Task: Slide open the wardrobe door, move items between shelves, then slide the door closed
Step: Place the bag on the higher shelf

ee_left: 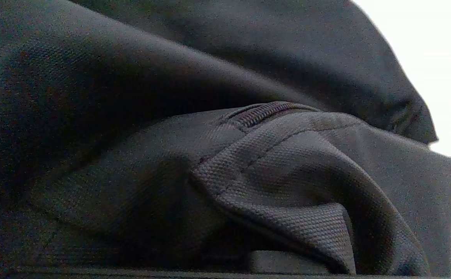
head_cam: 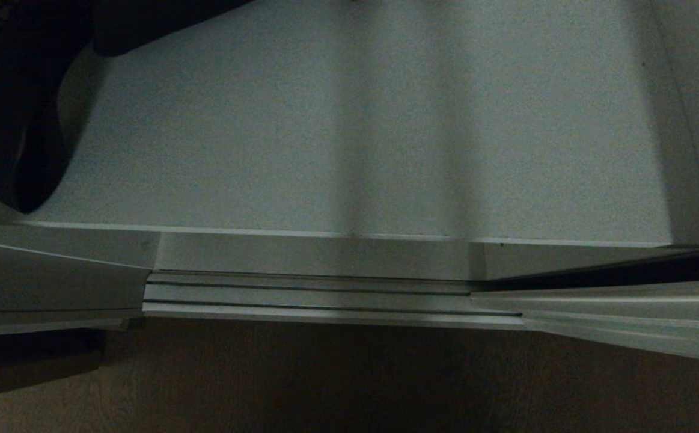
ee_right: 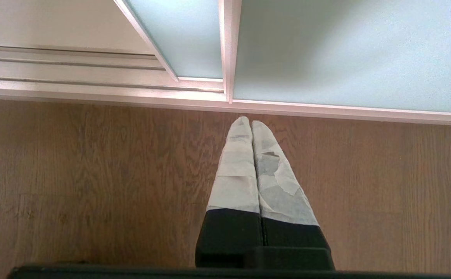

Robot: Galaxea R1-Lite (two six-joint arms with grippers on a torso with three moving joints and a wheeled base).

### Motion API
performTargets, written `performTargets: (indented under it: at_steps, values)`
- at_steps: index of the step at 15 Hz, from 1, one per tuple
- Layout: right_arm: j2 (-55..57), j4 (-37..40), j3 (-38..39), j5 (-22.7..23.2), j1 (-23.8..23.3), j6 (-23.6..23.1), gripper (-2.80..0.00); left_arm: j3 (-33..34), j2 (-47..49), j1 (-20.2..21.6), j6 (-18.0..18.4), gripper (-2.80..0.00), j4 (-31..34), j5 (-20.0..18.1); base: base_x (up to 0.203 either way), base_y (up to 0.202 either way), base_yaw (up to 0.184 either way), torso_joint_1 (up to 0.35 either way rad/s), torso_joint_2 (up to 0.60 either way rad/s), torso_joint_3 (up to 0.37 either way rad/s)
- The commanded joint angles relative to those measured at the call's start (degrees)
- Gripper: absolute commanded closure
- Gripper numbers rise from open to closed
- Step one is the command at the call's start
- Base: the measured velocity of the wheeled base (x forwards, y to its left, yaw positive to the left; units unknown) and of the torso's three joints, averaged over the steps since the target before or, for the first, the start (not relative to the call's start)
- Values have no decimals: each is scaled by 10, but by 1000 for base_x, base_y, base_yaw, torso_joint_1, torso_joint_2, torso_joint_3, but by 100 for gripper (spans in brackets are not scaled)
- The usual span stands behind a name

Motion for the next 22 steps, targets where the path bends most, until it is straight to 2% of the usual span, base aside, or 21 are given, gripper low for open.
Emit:
performTargets:
  at_steps: [1,4,7,8,10,13,14,15,17,19,20,22]
  values:
    - [0,0,0,0,0,1,0,1,32,-1,2,0,-49,-1,0,0,0,0,0,0]
    - [0,0,0,0,0,0,0,-3,74,0,40,0,-168,-4,0,0,0,0,0,0]
    - [0,0,0,0,0,0,0,-4,96,-5,127,0,-303,-14,0,0,0,0,0,0]
    - [0,0,0,0,0,0,0,-5,96,-6,158,0,-334,-32,0,0,0,0,0,0]
    - [0,0,1,0,0,0,0,-5,92,-6,191,0,-371,-68,0,0,0,0,0,0]
    - [0,0,0,0,0,0,0,-5,69,-12,198,0,-385,-69,0,0,0,0,0,0]
    - [0,0,1,0,0,0,0,-3,55,-18,196,0,-366,-66,0,0,0,0,0,0]
    - [0,0,1,0,0,0,0,1,42,-22,183,0,-320,-60,0,0,0,0,0,0]
    - [0,0,1,0,0,0,0,7,16,-25,112,0,-220,-41,0,0,0,0,0,0]
    - [0,0,1,1,0,0,0,9,-13,-23,33,0,-76,-36,0,0,0,0,0,0]
    - [0,0,0,0,0,0,0,8,-21,-15,-4,0,8,-35,0,0,0,0,0,0]
    - [0,0,0,0,0,0,0,6,-37,26,-47,0,137,-33,0,0,0,0,0,0]
